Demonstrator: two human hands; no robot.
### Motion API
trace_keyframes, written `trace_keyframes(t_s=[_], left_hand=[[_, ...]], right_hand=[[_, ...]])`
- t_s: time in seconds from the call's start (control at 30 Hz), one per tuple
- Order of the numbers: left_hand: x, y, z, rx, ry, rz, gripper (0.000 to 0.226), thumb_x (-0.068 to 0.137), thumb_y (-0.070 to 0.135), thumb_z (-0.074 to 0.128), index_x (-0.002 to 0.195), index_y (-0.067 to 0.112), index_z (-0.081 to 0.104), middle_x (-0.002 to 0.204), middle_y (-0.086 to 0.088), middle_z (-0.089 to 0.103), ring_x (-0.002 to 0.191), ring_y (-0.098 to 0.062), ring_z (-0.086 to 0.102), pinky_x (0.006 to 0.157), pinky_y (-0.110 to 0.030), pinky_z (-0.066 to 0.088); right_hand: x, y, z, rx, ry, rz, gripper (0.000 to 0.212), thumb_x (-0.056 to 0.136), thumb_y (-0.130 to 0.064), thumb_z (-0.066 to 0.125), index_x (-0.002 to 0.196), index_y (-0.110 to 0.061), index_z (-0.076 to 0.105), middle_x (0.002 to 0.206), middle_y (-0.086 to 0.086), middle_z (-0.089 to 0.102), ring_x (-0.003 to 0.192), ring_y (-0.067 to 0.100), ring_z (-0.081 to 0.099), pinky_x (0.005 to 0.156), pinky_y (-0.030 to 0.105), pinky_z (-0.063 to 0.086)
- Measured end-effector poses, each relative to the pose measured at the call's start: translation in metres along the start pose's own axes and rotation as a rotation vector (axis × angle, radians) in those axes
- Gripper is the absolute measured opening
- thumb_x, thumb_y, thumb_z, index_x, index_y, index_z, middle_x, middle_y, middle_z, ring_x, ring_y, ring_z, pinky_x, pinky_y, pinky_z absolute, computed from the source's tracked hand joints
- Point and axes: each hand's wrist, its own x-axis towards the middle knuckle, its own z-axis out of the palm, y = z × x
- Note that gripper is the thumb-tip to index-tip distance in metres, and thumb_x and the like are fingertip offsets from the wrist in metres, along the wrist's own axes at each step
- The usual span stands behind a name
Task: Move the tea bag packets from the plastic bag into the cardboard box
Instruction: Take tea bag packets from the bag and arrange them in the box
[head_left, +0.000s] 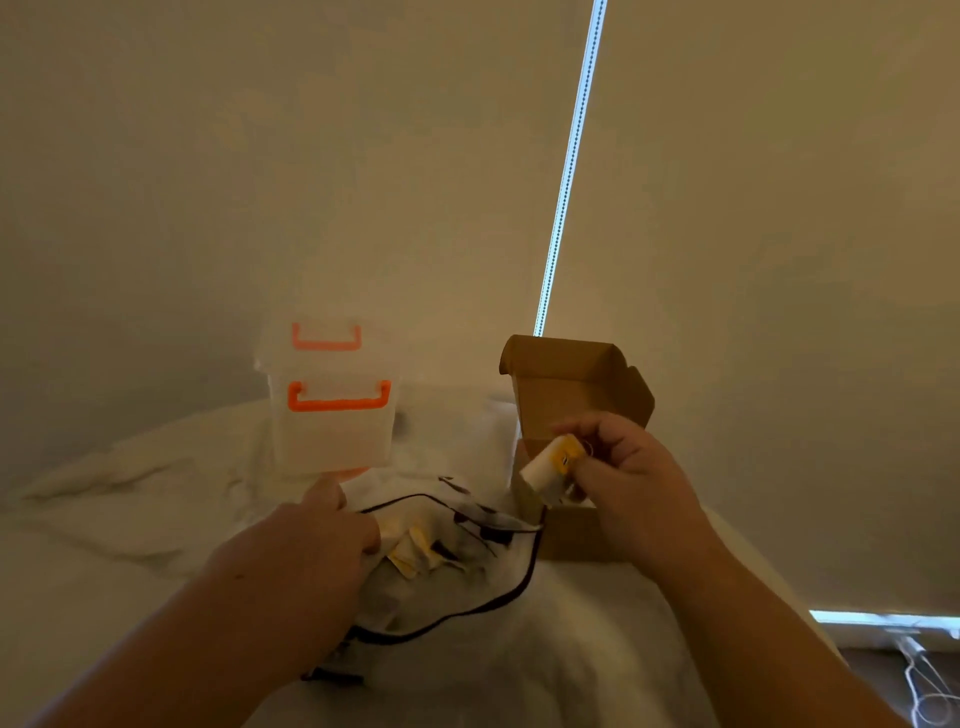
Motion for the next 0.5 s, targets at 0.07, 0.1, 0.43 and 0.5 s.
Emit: trace_keyframes(t_s=[0.07, 0.1, 0.43, 0.5], left_hand=[[0.001, 0.001, 0.001, 0.020, 0.018, 0.044, 0.043, 0.087, 0.020, 0.050, 0.125, 0.039, 0.052, 0.123, 0.009, 0.038, 0.097, -0.010, 0.052, 0.086, -0.025, 0.048], [0.001, 0.001, 0.002, 0.018, 0.028, 0.069, 0.042, 0.087, 0.021, 0.049, 0.126, 0.038, 0.051, 0.123, 0.009, 0.039, 0.092, -0.005, 0.049, 0.086, -0.025, 0.047], [0.002, 0.000, 0.004, -0.008, 0.020, 0.069, 0.045, 0.089, 0.020, 0.047, 0.128, 0.042, 0.048, 0.121, 0.010, 0.035, 0.101, -0.010, 0.050, 0.087, -0.023, 0.045], [0.002, 0.000, 0.004, -0.001, 0.022, 0.056, 0.044, 0.088, 0.021, 0.048, 0.126, 0.043, 0.049, 0.120, 0.010, 0.035, 0.102, -0.010, 0.051, 0.085, -0.022, 0.046]], right_hand=[[0.014, 0.016, -0.013, -0.091, 0.079, 0.047, 0.030, 0.092, -0.007, 0.057, 0.104, -0.034, 0.062, 0.099, -0.013, 0.060, 0.090, 0.009, 0.059, 0.066, 0.017, 0.048], [0.019, 0.025, -0.018, -0.157, 0.120, 0.056, 0.029, 0.092, -0.009, 0.059, 0.106, -0.034, 0.059, 0.099, -0.014, 0.060, 0.090, 0.008, 0.059, 0.065, 0.017, 0.047], [0.040, 0.052, -0.011, -0.511, 0.001, 0.155, 0.013, 0.095, -0.022, 0.060, 0.101, -0.032, 0.066, 0.100, -0.009, 0.064, 0.090, 0.009, 0.059, 0.081, 0.026, 0.053], [0.041, 0.049, -0.008, -0.574, -0.101, 0.170, 0.019, 0.096, -0.023, 0.060, 0.112, -0.030, 0.066, 0.104, -0.010, 0.063, 0.095, 0.008, 0.058, 0.086, 0.025, 0.050]])
